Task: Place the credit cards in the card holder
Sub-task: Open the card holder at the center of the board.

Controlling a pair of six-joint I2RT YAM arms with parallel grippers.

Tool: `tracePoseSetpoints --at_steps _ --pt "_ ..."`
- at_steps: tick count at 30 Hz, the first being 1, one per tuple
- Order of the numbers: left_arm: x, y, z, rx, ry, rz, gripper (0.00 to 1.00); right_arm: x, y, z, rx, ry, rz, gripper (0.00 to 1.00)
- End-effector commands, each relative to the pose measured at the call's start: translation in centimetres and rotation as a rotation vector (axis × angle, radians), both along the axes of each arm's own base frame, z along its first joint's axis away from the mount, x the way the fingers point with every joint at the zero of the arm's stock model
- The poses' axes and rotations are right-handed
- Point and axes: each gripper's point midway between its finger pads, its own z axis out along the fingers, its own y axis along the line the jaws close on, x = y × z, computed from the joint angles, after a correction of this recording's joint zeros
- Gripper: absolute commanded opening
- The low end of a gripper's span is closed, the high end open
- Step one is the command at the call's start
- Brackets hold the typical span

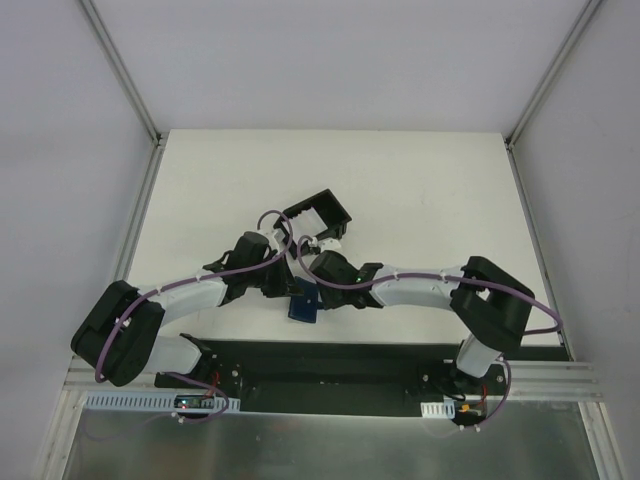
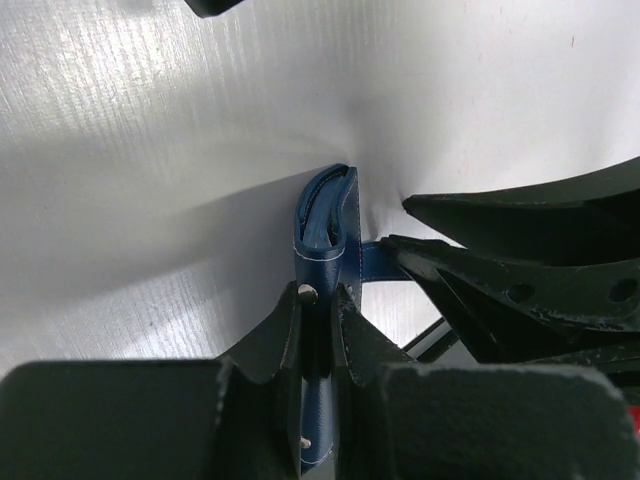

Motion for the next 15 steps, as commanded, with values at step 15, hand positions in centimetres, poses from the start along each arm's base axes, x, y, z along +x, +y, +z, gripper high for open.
tracePoseSetpoints --at_steps 15 --pt "-0.6 2.7 -3.3 0.152 0.044 0.055 0.0 -3.6 -1.8 -0.4 0.048 0.034 0.066 0.31"
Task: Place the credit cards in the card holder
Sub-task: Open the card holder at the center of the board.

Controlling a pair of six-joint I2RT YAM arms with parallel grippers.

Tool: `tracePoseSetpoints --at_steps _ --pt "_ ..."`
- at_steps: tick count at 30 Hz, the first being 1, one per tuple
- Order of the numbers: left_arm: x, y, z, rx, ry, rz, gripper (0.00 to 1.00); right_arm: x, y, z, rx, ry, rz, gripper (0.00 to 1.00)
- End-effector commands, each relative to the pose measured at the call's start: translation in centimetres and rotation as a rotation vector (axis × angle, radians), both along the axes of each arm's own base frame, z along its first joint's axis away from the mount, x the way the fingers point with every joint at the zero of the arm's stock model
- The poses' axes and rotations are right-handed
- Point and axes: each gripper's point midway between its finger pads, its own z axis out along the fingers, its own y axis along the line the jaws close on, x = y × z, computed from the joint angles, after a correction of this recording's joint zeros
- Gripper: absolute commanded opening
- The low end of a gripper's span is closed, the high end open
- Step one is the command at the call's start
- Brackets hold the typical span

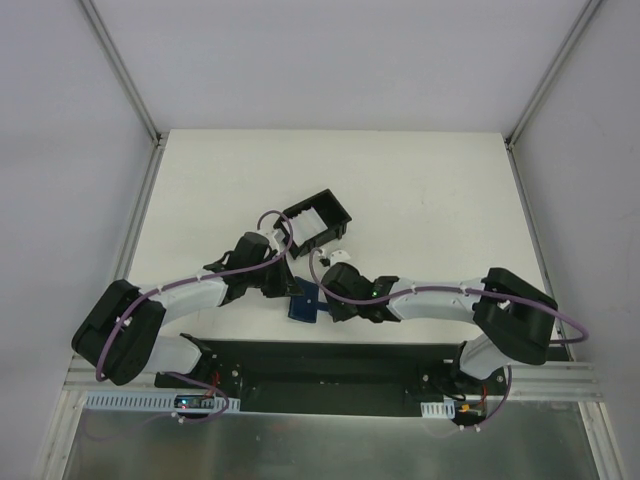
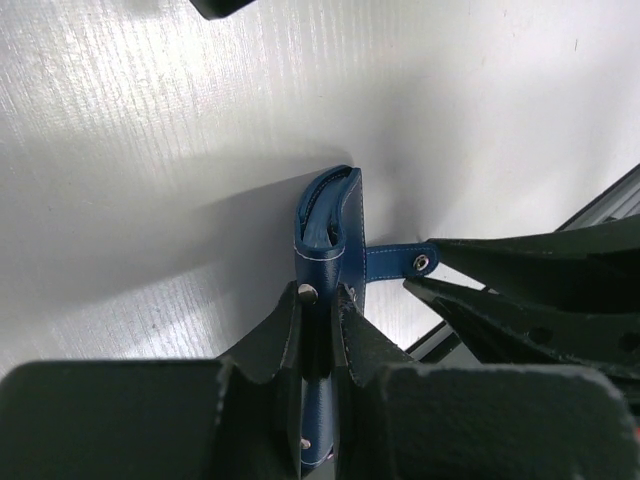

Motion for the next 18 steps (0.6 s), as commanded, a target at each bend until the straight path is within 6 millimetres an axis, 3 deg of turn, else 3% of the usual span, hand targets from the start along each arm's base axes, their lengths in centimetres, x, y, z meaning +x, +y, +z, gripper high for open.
tracePoseSetpoints --at_steps 1,6,10,11,15,18 --pt "-0.8 2.4 -3.0 0.135 0.047 0.045 0.0 -0.8 -0.3 -0.6 -0.034 0.015 0.037 0.31" --pt "-1.0 2.6 -3.0 0.136 0.04 0.028 0.01 0.1 -1.6 -0.5 -0.078 0.012 -0.013 0.31" --pt "-1.1 3.1 -2.5 0.158 0.037 0.037 0.24 1.0 -2.0 1.8 -0.002 -0.004 -0.045 0.32" --pt "-1.0 3.1 -2.1 0.159 0.027 0.039 0.37 1.1 -2.0 2.4 0.023 -0.003 -0.05 0.34" --pt "-0.2 3.9 -0.2 0.194 -0.023 0.069 0.61 2.4 -1.8 6.1 0.144 -0.024 -0.074 0.39" --pt "1.1 4.1 2.2 0.21 -0.092 0.08 0.66 4.1 -2.1 8.6 0.207 -0.061 -0.124 0.44"
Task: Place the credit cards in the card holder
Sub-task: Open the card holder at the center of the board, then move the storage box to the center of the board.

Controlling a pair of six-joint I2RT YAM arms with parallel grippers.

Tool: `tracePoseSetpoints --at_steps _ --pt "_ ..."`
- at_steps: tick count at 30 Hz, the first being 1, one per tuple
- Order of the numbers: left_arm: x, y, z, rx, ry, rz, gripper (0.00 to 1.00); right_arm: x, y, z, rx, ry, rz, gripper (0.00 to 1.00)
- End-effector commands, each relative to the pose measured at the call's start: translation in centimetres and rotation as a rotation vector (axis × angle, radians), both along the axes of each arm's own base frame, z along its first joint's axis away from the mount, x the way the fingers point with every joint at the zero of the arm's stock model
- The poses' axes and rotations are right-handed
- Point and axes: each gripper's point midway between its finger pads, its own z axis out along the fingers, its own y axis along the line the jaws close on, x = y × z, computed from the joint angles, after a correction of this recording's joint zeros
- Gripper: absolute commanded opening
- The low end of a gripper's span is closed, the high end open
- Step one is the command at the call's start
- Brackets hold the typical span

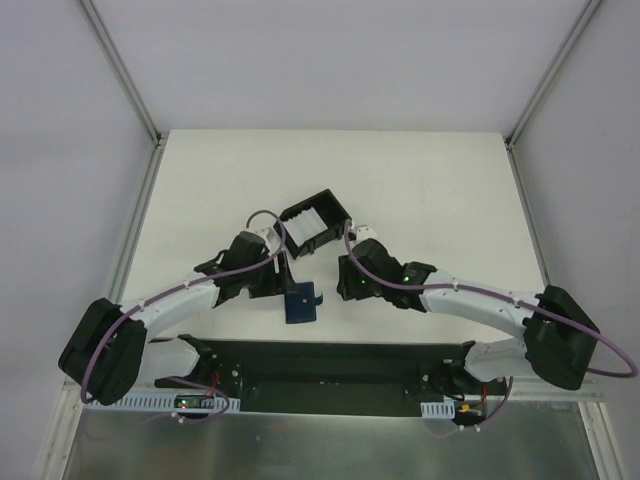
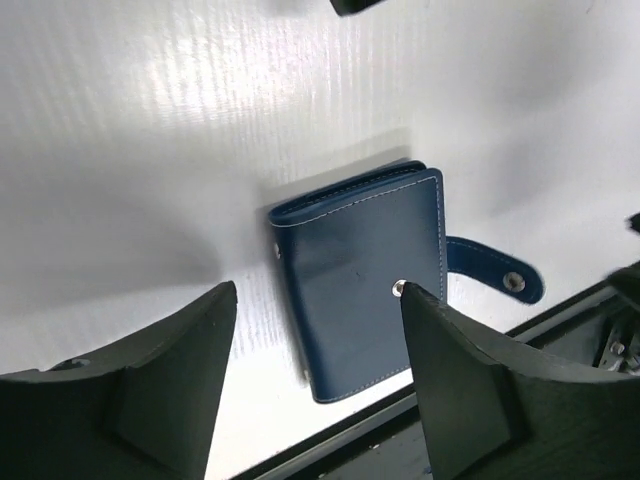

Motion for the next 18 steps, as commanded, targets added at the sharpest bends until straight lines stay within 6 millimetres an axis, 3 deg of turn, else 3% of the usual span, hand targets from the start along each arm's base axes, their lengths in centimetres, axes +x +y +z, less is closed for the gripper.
tracePoseSetpoints --at_steps 1,3,9,14,18 --pt "1.8 1.9 2.7 0.108 -0.083 0.042 0.7 2.1 0.1 4.6 0.12 -0.046 -0.044 0.46" --pt "3.4 2.5 4.1 0.11 -0.123 0.073 0.77 3.7 0.2 6.3 0.147 -0.07 -0.049 0.49" --pt "9.4 4.9 6.6 0.057 -0.115 0.199 0.78 9.9 0.7 9.9 0.183 -0.09 -0.099 0.53" --pt "14.5 5.8 7.6 0.048 -0.124 0.226 0.79 14.7 1.4 10.9 0.163 -0.084 -0.094 0.6" --pt "17.6 5.1 7.2 0.04 -0.122 0.182 0.78 17.8 0.9 9.1 0.075 -0.027 -0.082 0.63"
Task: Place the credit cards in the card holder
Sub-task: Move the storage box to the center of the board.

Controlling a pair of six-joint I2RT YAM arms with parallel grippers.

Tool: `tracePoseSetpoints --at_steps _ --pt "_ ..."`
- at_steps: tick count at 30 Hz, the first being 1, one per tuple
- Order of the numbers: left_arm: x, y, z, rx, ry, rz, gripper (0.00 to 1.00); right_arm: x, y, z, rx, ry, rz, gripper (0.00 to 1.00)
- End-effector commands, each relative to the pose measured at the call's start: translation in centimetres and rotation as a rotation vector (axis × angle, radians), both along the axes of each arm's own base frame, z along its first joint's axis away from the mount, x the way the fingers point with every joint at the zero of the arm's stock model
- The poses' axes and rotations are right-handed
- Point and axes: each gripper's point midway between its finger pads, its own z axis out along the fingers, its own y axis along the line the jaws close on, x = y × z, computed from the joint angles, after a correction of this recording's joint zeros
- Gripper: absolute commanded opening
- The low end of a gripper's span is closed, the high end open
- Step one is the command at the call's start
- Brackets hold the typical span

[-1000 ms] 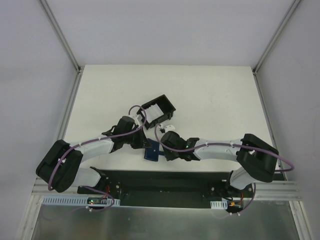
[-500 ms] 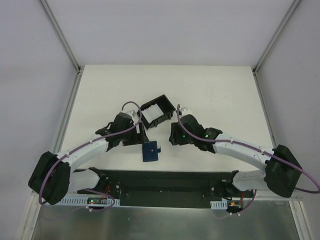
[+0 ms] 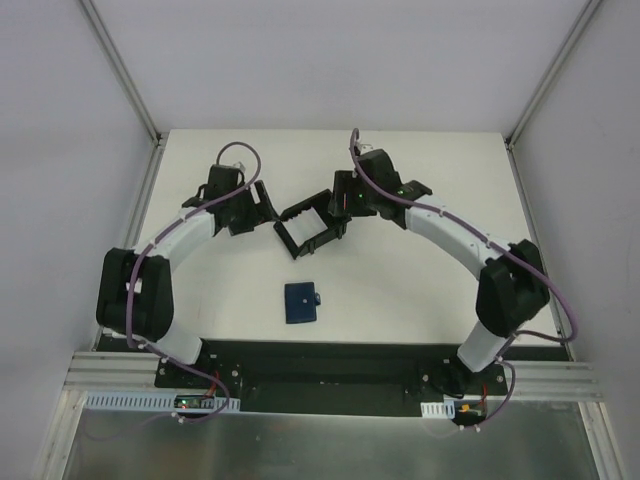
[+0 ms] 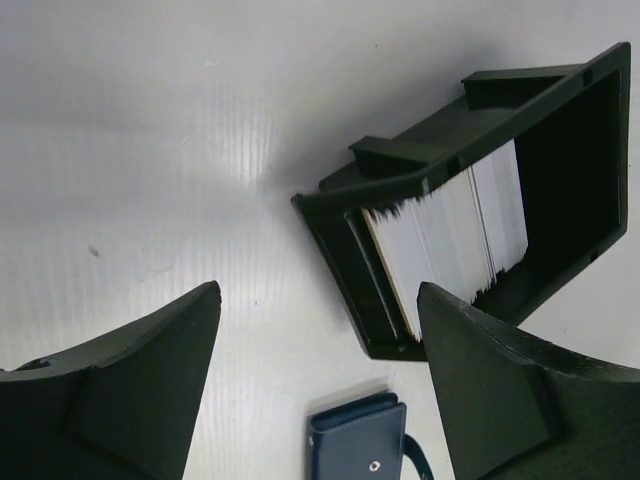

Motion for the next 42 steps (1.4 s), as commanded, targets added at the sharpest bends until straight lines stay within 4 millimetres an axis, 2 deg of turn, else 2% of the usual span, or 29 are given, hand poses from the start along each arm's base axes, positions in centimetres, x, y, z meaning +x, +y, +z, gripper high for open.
tracePoseSetpoints --at_steps 1,5,9,16,19,22,24,31,38,42 --pt "2.6 -1.5 0.3 -0.019 -0.01 -0.098 0.77 2.0 -0.7 -1.5 -0.1 0.07 0.064 0.63" --pt "3.2 -2.1 -1.2 -0.036 0.02 -0.119 0.76 3.3 -0.8 -2.5 -0.132 0.068 0.092 0.63" --pt "2.5 -2.7 -2.5 -0.077 0.029 -0.135 0.75 4.5 -1.2 -4.2 -0.145 0.109 0.101 0.64" --pt "1.0 -4.7 -3.7 -0.169 0.053 -0.193 0.72 4.1 -3.0 -7.0 -0.192 0.171 0.077 0.61" --pt "0.9 -5.6 -3.5 -0.194 0.027 -0.211 0.71 3.5 -4.0 -7.6 -0.207 0.166 0.069 0.58" --pt "0.4 -6.4 -3.5 -0.211 0.029 -0.231 0.7 2.9 -4.8 -8.0 -0.211 0.181 0.063 0.57" --pt "0.2 -7.0 -3.5 -0.218 0.024 -0.247 0.7 2.3 -5.4 -8.5 -0.217 0.194 0.059 0.52" --pt "-1.4 -9.0 -3.3 -0.244 0.04 -0.281 0.67 1.3 -7.5 -9.2 -0.24 0.195 0.014 0.53" --pt "-2.6 -10.9 -2.9 -0.283 0.035 -0.313 0.67 2.1 -8.9 -8.6 -0.224 0.187 -0.011 0.53" --pt "-2.5 -11.9 -2.3 -0.316 0.026 -0.325 0.67 2.7 -8.9 -8.4 -0.205 0.196 -0.01 0.53"
